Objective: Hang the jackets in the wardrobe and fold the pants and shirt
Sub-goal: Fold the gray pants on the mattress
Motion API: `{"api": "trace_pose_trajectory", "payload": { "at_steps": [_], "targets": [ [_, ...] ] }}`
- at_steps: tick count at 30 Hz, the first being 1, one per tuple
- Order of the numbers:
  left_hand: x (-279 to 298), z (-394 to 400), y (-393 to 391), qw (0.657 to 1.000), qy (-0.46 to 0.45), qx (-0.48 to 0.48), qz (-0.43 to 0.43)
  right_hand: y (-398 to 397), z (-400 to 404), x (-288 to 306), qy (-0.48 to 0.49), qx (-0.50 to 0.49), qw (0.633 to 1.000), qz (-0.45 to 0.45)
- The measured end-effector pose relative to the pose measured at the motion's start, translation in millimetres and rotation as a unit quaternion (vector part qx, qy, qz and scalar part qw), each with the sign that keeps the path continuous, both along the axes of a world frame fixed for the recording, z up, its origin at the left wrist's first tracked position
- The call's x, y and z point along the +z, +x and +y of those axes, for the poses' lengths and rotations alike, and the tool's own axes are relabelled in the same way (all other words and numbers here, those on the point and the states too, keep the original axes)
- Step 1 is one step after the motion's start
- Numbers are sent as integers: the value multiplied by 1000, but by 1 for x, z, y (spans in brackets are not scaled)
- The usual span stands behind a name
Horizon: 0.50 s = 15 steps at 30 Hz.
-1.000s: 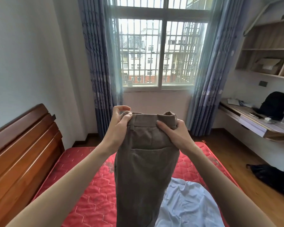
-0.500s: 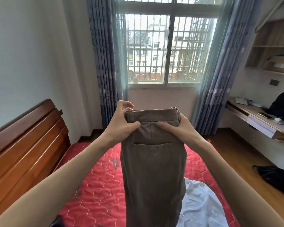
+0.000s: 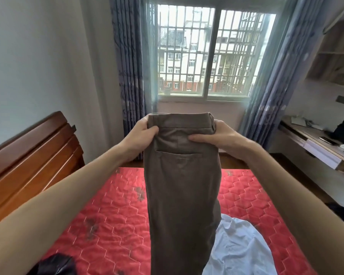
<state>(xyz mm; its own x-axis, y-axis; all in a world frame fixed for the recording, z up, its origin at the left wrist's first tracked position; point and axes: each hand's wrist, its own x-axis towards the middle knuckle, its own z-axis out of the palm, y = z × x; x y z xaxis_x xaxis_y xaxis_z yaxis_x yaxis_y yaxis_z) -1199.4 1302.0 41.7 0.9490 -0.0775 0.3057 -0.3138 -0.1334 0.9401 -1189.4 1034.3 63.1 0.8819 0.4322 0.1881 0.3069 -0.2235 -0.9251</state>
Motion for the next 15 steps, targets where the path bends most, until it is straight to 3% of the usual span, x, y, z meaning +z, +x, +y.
{"api": "trace_pose_trajectory", "payload": {
  "at_steps": [3, 7, 9, 12, 15],
  "targets": [
    [21, 9, 33, 999, -14, 3, 29, 30, 4, 43, -132, 51, 990, -4],
    [69, 28, 83, 995, 97, -3, 25, 85, 28, 82, -208, -49, 975, -66],
    [95, 36, 109, 982, 189, 14, -21, 116, 45, 89, -198, -114, 966, -123],
    [125, 40, 141, 933, 334, 58, -121, 153, 71, 97, -233, -216, 917, -241],
    [140, 41, 160, 908, 348, 143, -183, 173, 89, 109, -233, -275, 885, -296]
  ]
}}
